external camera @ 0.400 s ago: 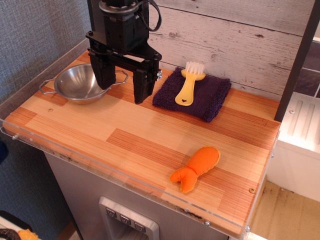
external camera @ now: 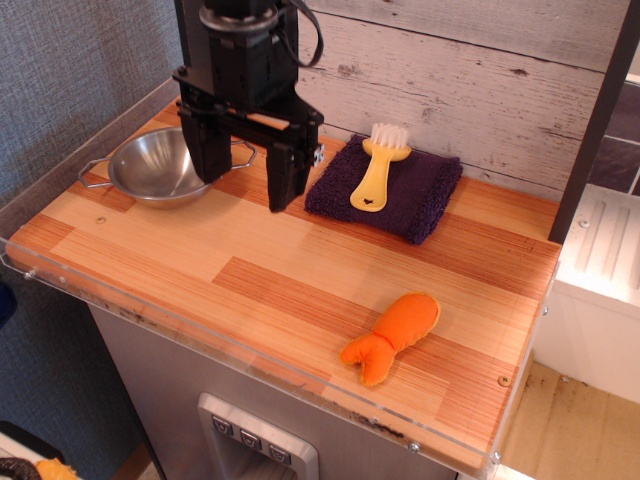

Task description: Move the orange brush to the lower left table edge.

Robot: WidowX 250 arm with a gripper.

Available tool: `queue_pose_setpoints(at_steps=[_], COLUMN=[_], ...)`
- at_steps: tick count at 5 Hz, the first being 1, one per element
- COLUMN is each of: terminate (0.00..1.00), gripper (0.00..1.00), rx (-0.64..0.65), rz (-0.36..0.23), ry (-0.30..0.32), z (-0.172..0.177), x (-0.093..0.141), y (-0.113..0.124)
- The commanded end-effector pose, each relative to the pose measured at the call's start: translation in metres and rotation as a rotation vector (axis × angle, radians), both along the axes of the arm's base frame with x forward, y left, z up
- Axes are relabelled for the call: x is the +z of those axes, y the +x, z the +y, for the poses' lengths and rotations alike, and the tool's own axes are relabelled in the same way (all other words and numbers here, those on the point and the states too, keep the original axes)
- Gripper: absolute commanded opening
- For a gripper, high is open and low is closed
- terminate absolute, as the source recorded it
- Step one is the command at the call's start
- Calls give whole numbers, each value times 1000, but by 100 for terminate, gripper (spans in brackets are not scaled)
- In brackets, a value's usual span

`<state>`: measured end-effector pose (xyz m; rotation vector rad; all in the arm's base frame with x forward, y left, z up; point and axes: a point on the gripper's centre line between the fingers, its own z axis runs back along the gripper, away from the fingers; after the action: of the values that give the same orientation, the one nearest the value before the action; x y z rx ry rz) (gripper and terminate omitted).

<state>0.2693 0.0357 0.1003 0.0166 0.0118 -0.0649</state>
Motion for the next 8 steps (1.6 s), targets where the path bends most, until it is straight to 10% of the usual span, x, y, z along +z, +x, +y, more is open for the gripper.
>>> queue_pose_setpoints(at_steps=[1, 5, 6, 8], terminate=[0, 0, 0, 0], gripper=[100, 100, 0, 0], rx=[101, 187, 183, 175], rz=[-48, -267, -246, -199], ry=[13, -10, -17, -1], z=[-17, -43, -42, -40], x=[-22, -46, -52, -68], y=[66, 141, 139, 130])
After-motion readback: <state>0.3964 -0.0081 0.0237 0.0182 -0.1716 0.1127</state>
